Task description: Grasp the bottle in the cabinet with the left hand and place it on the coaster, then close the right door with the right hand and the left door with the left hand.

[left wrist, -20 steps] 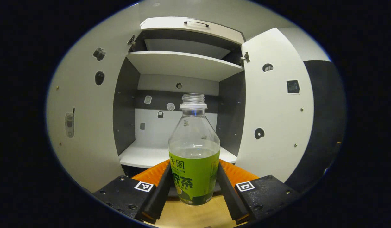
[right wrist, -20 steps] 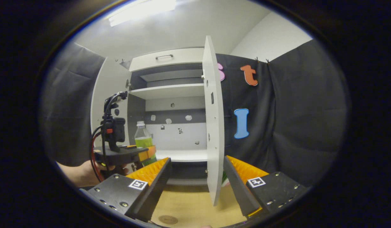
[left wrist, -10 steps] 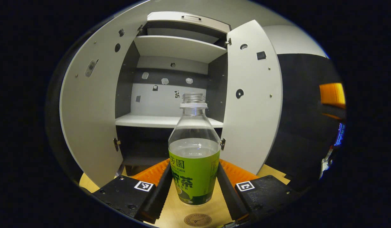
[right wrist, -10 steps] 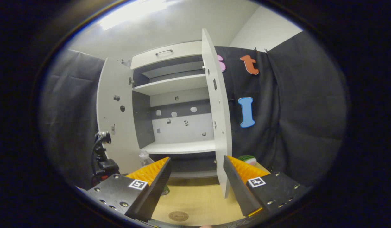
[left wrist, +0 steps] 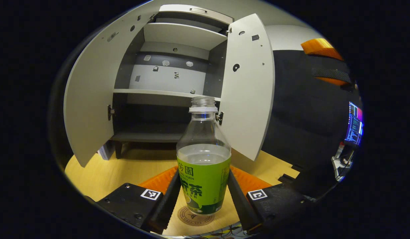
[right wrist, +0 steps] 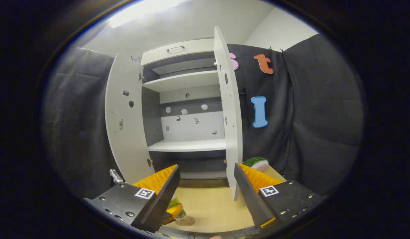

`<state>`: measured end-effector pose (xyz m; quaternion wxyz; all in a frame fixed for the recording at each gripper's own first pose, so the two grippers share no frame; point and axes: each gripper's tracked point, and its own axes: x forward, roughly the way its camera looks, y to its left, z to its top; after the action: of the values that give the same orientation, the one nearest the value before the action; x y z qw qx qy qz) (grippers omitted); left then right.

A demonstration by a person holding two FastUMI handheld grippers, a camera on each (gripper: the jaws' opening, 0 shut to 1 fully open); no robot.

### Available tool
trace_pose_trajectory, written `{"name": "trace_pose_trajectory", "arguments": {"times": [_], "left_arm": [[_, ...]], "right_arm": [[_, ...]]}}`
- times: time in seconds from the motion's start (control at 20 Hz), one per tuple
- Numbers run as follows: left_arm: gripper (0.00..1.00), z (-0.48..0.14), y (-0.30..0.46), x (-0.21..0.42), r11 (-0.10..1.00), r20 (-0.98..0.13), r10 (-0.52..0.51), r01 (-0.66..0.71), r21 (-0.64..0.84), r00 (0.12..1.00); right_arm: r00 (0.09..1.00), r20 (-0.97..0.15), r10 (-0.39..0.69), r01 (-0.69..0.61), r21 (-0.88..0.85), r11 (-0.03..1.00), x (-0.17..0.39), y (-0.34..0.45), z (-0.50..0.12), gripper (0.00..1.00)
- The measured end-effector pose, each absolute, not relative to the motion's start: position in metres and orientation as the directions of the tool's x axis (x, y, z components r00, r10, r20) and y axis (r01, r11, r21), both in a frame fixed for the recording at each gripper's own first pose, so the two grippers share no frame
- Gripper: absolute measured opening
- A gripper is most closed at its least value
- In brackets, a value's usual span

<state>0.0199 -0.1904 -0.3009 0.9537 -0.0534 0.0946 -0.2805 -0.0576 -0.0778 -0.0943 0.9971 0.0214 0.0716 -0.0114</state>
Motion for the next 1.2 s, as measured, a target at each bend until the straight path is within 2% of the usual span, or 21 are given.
{"name": "trace_pose_trajectory", "arguments": {"times": [0.2,0.45,0.5,0.55,0.75,1.0,1.2], "left_arm": [[0.8,-0.341,-0.19,0.014,0.826,-0.179,-0.563,0.555,-0.1,0.807],[0.81,-0.352,-0.194,0.014,0.801,-0.166,-0.596,0.597,-0.047,0.786],[0.8,-0.354,-0.191,0.016,0.8,-0.169,-0.595,0.598,-0.037,0.786],[0.8,-0.354,-0.189,0.017,0.801,-0.168,-0.593,0.598,-0.025,0.788],[0.81,-0.365,-0.18,0.023,0.798,-0.2,-0.58,0.6,0.058,0.79],[0.89,-0.358,-0.178,0.019,0.774,-0.211,-0.603,0.628,0.078,0.769],[0.91,-0.331,-0.176,0.018,0.764,-0.202,-0.619,0.642,0.07,0.759]], "right_arm": [[0.986,-0.162,-0.034,0.041,0.04,0.998,-0.059,-0.075,-0.101,0.99],[0.978,-0.191,-0.082,0.09,0.033,0.995,-0.053,-0.08,-0.112,0.99],[0.976,-0.2,-0.083,0.094,0.045,0.995,-0.052,-0.078,-0.115,0.94],[0.975,-0.206,-0.083,0.095,0.052,0.994,-0.05,-0.076,-0.117,0.99],[0.971,-0.223,-0.092,0.109,0.063,0.992,-0.045,-0.072,-0.126,0.99],[0.968,-0.229,-0.1,0.116,0.058,0.991,-0.045,-0.072,-0.127,0.99],[0.969,-0.216,-0.123,0.141,0.072,0.987,-0.049,-0.083,-0.119,0.99]]}}
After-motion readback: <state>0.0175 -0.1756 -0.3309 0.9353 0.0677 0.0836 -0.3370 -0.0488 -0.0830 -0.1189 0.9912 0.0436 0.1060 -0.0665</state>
